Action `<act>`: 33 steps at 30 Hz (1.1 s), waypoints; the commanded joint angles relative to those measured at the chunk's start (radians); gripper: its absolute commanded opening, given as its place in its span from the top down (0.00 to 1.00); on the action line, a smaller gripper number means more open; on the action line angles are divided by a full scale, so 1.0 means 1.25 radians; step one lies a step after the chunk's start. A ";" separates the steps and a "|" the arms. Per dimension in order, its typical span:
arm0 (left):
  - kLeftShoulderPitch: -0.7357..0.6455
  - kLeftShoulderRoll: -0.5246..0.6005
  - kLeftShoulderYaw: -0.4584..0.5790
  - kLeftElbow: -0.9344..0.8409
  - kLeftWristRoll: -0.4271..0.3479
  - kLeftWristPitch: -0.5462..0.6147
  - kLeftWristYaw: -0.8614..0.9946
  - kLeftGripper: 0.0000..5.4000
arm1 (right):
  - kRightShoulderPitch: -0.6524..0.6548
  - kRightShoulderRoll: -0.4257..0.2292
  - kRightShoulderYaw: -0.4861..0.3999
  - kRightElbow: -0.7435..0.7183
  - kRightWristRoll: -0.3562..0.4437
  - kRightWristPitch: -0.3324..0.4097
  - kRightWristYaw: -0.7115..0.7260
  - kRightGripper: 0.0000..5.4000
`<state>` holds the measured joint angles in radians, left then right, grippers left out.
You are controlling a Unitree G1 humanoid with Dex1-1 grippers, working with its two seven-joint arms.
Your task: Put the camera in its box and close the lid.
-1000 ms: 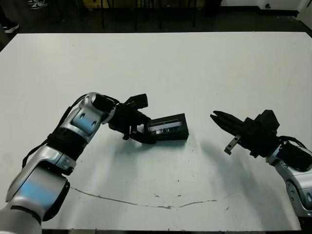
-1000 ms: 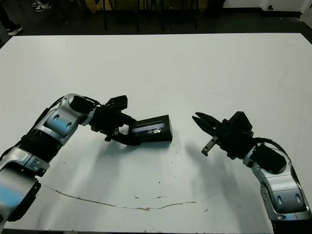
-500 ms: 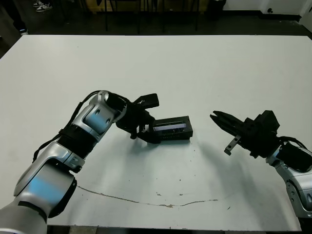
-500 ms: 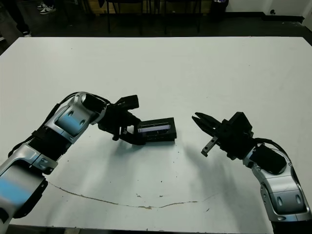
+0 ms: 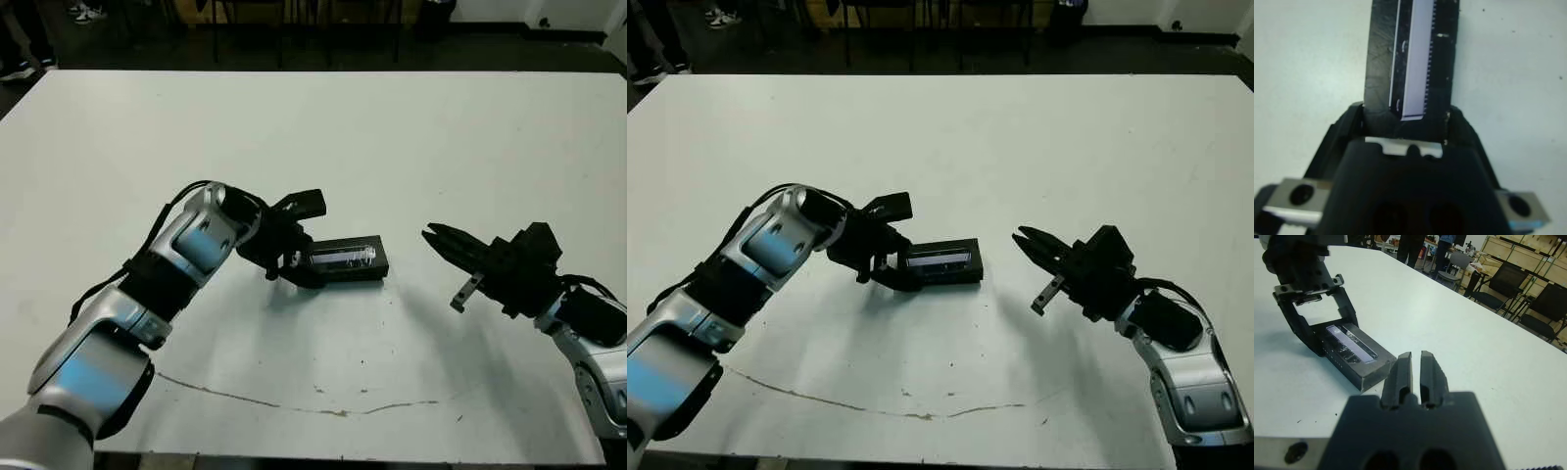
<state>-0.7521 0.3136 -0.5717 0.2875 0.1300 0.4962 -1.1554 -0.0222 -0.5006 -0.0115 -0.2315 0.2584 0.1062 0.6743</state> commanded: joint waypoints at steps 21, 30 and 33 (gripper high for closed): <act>0.204 0.177 0.115 -0.100 -0.051 -0.126 0.042 0.00 | 0.018 0.001 0.005 -0.017 -0.003 0.015 -0.008 1.00; 0.405 0.306 0.337 -0.236 -0.202 -0.153 0.041 0.00 | 0.023 0.001 0.013 -0.036 -0.009 0.030 -0.024 1.00; 0.457 0.328 0.427 -0.288 -0.272 -0.094 0.060 0.00 | 0.019 0.007 0.018 -0.036 -0.008 0.037 -0.028 1.00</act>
<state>-0.2133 0.7013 -0.0784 -0.0505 -0.1869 0.3470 -1.0944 -0.0042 -0.4969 0.0027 -0.2783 0.2591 0.1284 0.6448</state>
